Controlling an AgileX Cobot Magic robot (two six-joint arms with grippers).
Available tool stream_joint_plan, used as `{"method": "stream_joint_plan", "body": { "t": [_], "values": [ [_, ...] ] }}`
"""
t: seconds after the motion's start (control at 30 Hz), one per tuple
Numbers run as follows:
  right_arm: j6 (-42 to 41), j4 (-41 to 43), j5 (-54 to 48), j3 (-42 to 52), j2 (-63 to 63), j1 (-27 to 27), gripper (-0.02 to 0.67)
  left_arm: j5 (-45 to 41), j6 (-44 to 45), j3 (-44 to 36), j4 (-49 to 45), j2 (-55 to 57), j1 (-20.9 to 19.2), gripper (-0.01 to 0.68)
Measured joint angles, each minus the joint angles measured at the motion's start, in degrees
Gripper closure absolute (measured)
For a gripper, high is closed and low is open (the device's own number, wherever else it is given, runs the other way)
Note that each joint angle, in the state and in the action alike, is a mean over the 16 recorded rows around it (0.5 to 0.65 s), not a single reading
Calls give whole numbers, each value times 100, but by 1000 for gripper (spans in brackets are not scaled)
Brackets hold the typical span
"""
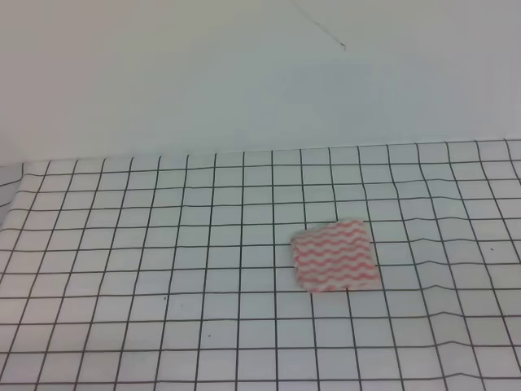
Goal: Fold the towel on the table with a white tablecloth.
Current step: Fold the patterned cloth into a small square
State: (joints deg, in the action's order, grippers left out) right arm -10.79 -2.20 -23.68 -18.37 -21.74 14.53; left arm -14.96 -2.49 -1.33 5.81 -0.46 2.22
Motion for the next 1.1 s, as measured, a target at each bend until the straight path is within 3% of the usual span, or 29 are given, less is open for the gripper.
{"method": "stream_joint_plan", "body": {
  "t": [0.27, 0.7, 1.1],
  "values": [
    [-1, -8, 0, 0, -4, 0, 649, -192, -303, -56, -744, -114, -10, 674],
    [-8, -8, 30, 167, 129, -48, 649, -242, -303, -45, -782, -114, -10, 674],
    [-63, 330, 597, 1326, 1543, -811, 649, -241, -253, -45, -767, -110, -10, 674]
  ]
}}
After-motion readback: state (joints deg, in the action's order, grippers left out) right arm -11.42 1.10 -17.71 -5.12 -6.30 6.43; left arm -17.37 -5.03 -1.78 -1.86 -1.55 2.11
